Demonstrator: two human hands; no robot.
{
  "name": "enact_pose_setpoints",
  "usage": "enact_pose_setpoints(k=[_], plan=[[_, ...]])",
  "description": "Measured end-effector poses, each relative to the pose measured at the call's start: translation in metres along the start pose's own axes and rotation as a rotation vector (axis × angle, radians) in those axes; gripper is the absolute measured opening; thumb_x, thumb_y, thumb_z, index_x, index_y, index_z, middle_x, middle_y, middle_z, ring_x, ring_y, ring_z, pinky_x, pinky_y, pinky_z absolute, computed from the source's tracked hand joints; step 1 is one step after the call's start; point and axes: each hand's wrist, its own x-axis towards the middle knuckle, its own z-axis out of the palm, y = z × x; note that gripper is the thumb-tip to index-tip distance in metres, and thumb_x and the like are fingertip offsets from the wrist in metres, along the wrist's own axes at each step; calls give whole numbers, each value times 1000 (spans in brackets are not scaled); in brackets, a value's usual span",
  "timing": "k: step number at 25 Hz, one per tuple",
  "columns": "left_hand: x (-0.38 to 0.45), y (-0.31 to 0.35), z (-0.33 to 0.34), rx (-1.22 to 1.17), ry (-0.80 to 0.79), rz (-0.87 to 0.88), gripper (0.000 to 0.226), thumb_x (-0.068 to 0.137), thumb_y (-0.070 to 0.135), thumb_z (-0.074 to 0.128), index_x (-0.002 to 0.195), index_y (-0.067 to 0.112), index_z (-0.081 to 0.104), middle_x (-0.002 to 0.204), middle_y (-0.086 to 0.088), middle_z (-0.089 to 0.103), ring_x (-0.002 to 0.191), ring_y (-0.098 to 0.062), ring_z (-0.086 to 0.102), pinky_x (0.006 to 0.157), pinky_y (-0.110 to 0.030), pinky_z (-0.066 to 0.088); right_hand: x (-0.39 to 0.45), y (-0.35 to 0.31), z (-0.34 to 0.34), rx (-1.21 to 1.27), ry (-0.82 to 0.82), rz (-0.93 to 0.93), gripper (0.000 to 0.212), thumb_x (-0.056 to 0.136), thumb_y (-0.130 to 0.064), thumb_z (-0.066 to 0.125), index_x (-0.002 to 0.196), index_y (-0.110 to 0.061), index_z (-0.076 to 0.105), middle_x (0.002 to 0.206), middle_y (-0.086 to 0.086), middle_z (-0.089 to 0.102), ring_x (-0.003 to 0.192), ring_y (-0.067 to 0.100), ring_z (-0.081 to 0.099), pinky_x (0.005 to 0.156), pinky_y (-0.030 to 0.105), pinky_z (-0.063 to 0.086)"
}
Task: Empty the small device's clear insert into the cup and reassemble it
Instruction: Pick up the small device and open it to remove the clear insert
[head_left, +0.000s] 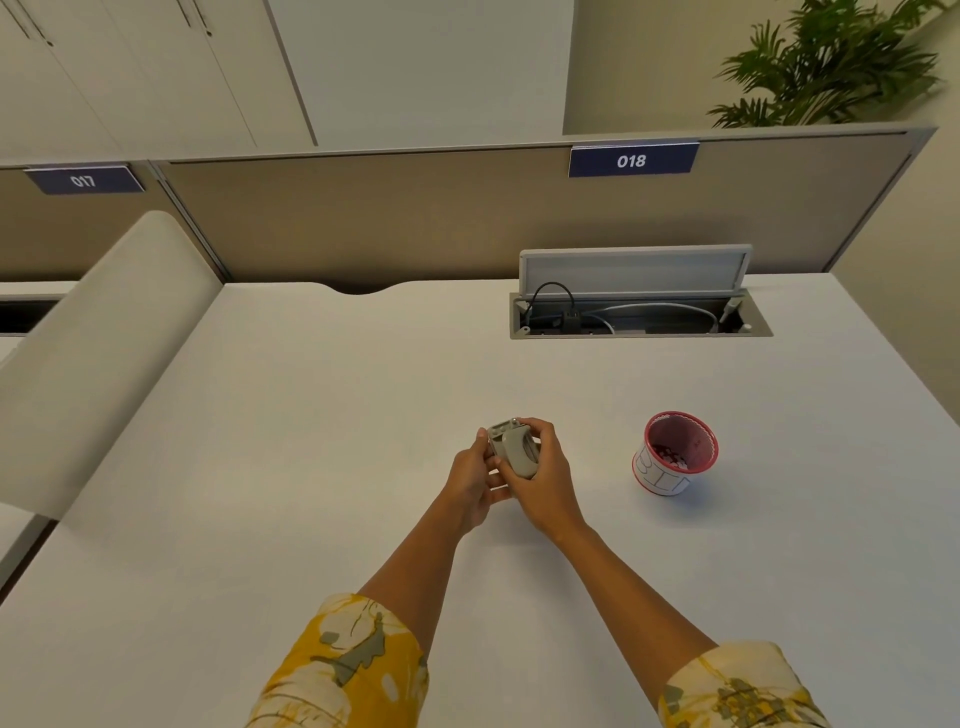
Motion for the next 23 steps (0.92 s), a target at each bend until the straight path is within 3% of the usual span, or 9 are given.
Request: enact_pose_setpoints(k=[4,11,16,23], plan=[[-3,1,2,1,-13,24,48,107,42,27,108,22,71,91,-3,81,83,-18,78,67,-34,61,0,-1,0,1,20,-9,56,80,-27,77,121,-45,42,117,-28,53,113,1,56,82,7,50],[-17,-8,21,-26,-105,80,39,106,39,38,120,22,70,114,-5,76,104,-19,73,78,-33,60,16,-16,-3,2,169,88,56,83,-35,74,126,-29,39,124,-5,52,109,15,56,74,9,48],[-22,-8,30,4,-86,147,39,106,39,38,128,22,65,118,-9,74,109,-23,70,77,-33,61,23,-22,-3,-48,207,109,61,82,-39,74,129,-24,39,120,-9,46,104,14,53,66,2,42],[-21,-12,30,47,-35,209,40,107,37,35,123,22,68,111,-8,76,105,-23,71,71,-28,60,20,-27,-2,-85,197,118,56,85,-38,71,128,-24,38,118,-9,45,102,13,53,66,1,41]])
